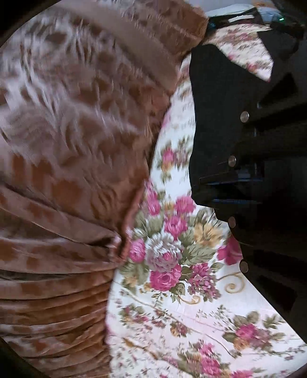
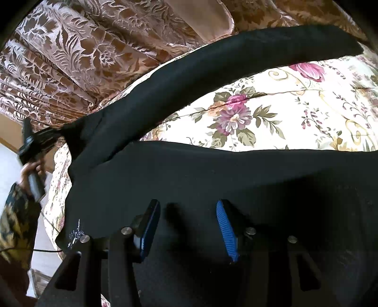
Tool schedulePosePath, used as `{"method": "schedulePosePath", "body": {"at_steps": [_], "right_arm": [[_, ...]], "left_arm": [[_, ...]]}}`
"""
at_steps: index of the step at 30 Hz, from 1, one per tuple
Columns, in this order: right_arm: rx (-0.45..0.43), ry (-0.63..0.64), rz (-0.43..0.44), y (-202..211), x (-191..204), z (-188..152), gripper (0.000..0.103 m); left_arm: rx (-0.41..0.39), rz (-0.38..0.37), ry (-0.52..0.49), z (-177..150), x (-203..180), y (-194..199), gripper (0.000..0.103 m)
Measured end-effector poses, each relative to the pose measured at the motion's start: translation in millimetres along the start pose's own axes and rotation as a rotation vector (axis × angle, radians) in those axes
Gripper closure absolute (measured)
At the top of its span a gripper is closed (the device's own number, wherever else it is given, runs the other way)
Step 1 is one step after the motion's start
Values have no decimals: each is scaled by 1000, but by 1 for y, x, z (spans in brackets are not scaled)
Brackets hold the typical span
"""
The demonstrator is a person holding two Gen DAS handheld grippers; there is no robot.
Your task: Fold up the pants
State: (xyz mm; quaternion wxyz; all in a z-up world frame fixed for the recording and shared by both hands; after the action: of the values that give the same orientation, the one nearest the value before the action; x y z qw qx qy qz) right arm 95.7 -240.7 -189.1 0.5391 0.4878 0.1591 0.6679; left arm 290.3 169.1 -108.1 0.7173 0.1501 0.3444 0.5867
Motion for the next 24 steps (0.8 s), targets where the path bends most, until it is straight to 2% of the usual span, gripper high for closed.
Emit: {"method": "schedulePosePath", "body": {"at_steps": [7, 12, 18, 24], "right_arm": [[-1, 17, 14, 7, 7, 7, 52], [-4, -21, 105, 8, 14, 31, 53], [-44, -107, 225, -1, 30, 90, 57], [-91, -252, 275, -25, 33, 159, 58]], "left_arm": [[-120, -106, -91, -26, -48, 103, 95], [-147, -180, -103, -62, -64, 145, 95], [-139, -211, -99, -101, -71, 164, 95], [-135, -226, -89, -120, -70, 167, 96]]}}
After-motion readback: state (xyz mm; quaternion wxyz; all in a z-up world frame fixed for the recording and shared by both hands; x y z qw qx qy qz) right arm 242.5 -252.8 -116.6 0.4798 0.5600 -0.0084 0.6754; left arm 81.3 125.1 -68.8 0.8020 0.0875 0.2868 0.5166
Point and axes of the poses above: each gripper's, at about its wrist camera, not at the fingertips, and y roughly against the way its jaws point, x to its left, z to its top, the point moved 5 cm from there along -y, roughly the way its jaws point, and after that the axes turned 7 degrees about -x, right-handed, at the moved point
